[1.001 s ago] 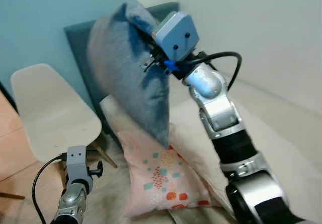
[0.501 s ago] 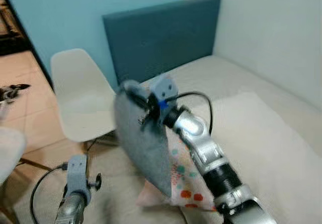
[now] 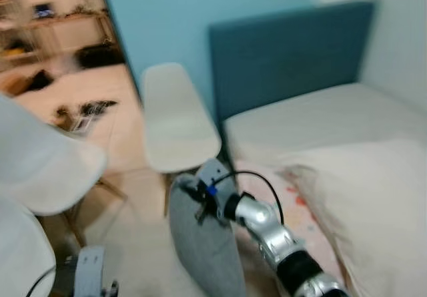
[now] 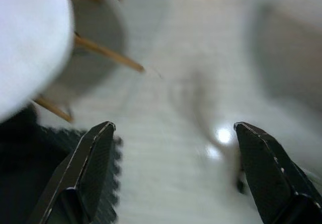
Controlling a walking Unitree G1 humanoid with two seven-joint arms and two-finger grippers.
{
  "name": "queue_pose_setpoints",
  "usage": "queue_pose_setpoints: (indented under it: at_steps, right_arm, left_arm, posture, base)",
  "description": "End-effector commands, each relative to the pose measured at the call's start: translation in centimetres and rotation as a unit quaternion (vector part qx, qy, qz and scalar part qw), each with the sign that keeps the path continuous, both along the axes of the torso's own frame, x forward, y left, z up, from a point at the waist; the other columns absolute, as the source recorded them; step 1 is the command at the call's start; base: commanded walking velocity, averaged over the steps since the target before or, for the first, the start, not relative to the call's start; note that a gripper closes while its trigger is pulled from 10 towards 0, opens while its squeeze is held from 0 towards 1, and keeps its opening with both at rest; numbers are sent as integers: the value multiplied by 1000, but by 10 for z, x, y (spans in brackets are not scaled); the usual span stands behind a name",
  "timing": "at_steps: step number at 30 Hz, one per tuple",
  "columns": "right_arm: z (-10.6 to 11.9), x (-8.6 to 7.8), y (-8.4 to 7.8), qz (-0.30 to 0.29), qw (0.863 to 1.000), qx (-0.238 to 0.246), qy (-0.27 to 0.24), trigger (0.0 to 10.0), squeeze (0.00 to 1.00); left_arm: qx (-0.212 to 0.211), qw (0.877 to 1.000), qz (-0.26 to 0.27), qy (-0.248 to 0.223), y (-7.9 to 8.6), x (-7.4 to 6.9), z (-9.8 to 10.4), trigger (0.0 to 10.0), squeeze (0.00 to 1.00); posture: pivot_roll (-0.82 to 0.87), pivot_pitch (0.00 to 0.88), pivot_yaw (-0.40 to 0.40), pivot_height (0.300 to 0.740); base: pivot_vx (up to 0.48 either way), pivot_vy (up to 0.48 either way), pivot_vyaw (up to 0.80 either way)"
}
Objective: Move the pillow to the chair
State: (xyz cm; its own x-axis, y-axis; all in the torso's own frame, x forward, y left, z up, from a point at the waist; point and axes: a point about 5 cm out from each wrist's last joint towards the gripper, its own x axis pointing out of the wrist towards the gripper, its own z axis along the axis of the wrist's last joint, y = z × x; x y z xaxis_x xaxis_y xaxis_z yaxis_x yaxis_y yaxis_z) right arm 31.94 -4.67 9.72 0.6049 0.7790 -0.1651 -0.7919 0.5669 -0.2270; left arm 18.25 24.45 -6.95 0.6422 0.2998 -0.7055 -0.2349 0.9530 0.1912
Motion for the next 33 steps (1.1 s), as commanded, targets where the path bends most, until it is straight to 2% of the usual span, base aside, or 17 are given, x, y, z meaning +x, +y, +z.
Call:
queue_pose_setpoints:
  at_steps: [1, 6, 10, 11, 12, 17, 18, 20, 21, 24, 25, 29, 31, 32, 33]
  right_arm:
    - [11, -1, 14, 30, 999, 14, -33, 0, 0]
    - [4, -3, 14, 35, 999, -3, -31, 0, 0]
    - [-17, 0, 5, 3, 997, -75, -29, 0, 0]
    - [-17, 0, 5, 3, 997, -75, -29, 0, 0]
    - [-24, 0, 0, -14, 996, -89, -19, 10000, 0]
    - [-43, -3, -14, -47, 991, -125, 11, 10000, 0]
    - [-56, -6, -23, -68, 987, -142, 35, 10000, 0]
    - [-88, -22, -49, -109, 969, -203, 90, 10000, 0]
    - [-88, -22, -49, -109, 969, -203, 90, 10000, 0]
    - [-118, -45, -76, -141, 948, -246, 148, 10000, 0]
    - [-118, -45, -76, -141, 948, -246, 148, 10000, 0]
    - [-135, -64, -102, -194, 930, -238, 201, 10000, 0]
    - [-135, -64, -102, -194, 930, -238, 201, 10000, 0]
    - [-134, -62, -106, -214, 930, -217, 205, 10000, 0]
    - [-134, -62, -106, -214, 930, -217, 205, 10000, 0]
  left_arm:
    - [3, 1000, -1, 14, 2, -5, -2, 10000, 0]
    - [1, 1000, -8, 25, -2, -9, -6, 10000, 0]
    - [-7, 999, -19, 36, -8, -11, -9, 10000, 0]
    - [-7, 999, -19, 36, -8, -11, -9, 10000, 0]
    - [-9, 999, -21, 36, -9, -11, -9, 10000, 0]
    - [-12, 999, -22, 36, -10, -11, -9, 10000, 0]
    - [-12, 999, -24, 38, -11, -11, -9, 10000, 0]
    - [-13, 998, -29, 46, -12, -13, -11, 10000, 0]
    - [-13, 998, -29, 46, -12, -13, -11, 10000, 0]
    - [-13, 997, -38, 58, -14, -17, -13, 10000, 0]
    - [-13, 997, -38, 58, -14, -17, -13, 10000, 0]
    - [-14, 996, -47, 73, -17, -24, -17, 10000, 0]
    - [-14, 996, -47, 73, -17, -24, -17, 10000, 0]
    - [-15, 996, -50, 79, -18, -27, -19, 10000, 0]
    - [-15, 996, -50, 79, -18, -27, -19, 10000, 0]
  posture:
    - [-107, 23, 61, 740]
    - [-104, 22, 57, 740]
    - [-105, 24, 49, 740]
    - [-105, 24, 49, 740]
    - [-106, 23, 46, 740]
    - [-105, 24, 43, 740]
    - [-111, 24, 40, 740]
    - [-107, 25, 37, 740]
    - [-107, 25, 37, 740]
    - [-108, 26, 36, 740]
    - [-108, 26, 36, 740]
    - [-106, 30, 36, 740]
    - [-106, 30, 36, 740]
    - [-108, 34, 37, 740]
    - [-108, 34, 37, 740]
  base:
    - [0, 0, 781]
    - [0, 0, 781]
    - [169, 0, 788]
    - [337, 0, 794]
    - [405, 0, 0]
    - [443, 0, 0]
    - [472, 0, 0]
    - [480, 0, 0]
    - [480, 0, 0]
    - [480, 0, 0]
    - [480, 0, 0]
    - [480, 0, 0]
    - [480, 0, 0]
    - [480, 0, 712]
    - [480, 0, 712]
